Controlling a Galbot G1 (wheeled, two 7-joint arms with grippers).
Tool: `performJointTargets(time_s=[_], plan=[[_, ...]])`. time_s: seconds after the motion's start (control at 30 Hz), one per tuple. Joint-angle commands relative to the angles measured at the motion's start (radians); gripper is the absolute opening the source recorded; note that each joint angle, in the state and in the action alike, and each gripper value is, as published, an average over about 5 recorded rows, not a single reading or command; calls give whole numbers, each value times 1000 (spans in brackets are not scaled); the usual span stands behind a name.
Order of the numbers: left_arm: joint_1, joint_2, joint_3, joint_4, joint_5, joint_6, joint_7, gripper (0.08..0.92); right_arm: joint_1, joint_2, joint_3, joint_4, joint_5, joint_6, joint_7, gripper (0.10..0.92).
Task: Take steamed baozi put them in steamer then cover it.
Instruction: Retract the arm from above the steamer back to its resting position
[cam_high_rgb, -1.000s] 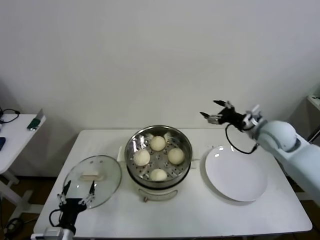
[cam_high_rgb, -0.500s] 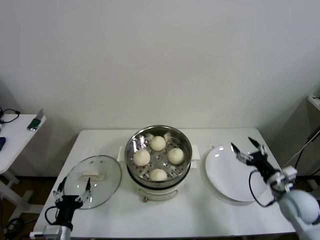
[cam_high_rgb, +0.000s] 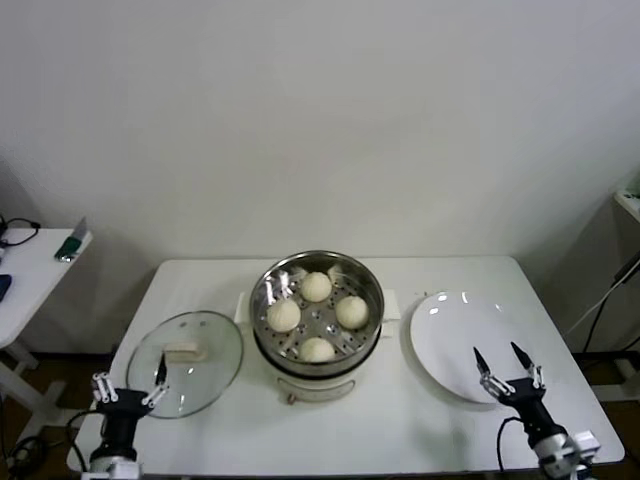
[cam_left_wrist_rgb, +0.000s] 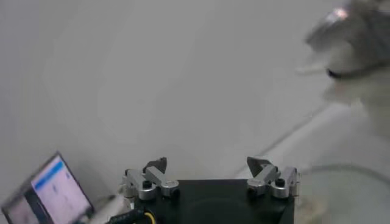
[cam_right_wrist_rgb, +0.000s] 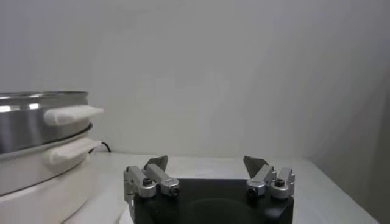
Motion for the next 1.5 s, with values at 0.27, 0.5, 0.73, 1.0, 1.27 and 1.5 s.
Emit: performJointTargets(time_s=[0.27,0.5,0.73,1.0,1.27,1.5], plan=[[-76,-17,82,164,766,141,-107,823,-59,94,4,-17,-34,87,5,823],[-195,-22,88,231,847,229,-94,823,-74,92,8,-11,-32,105,10,823],[-281,-10,108,285,865,263,-44,823,-88,97,10,-6,-33,120,9,823],[-342,2,120,356,905,317,-10,823,-97,105,17,-2,-33,134,11,823],[-360,9,114,398,907,341,-9,823,-106,119,19,-2,-33,145,12,823],[-367,9,119,402,902,324,-6,813,-106,126,16,-3,-43,144,12,823]])
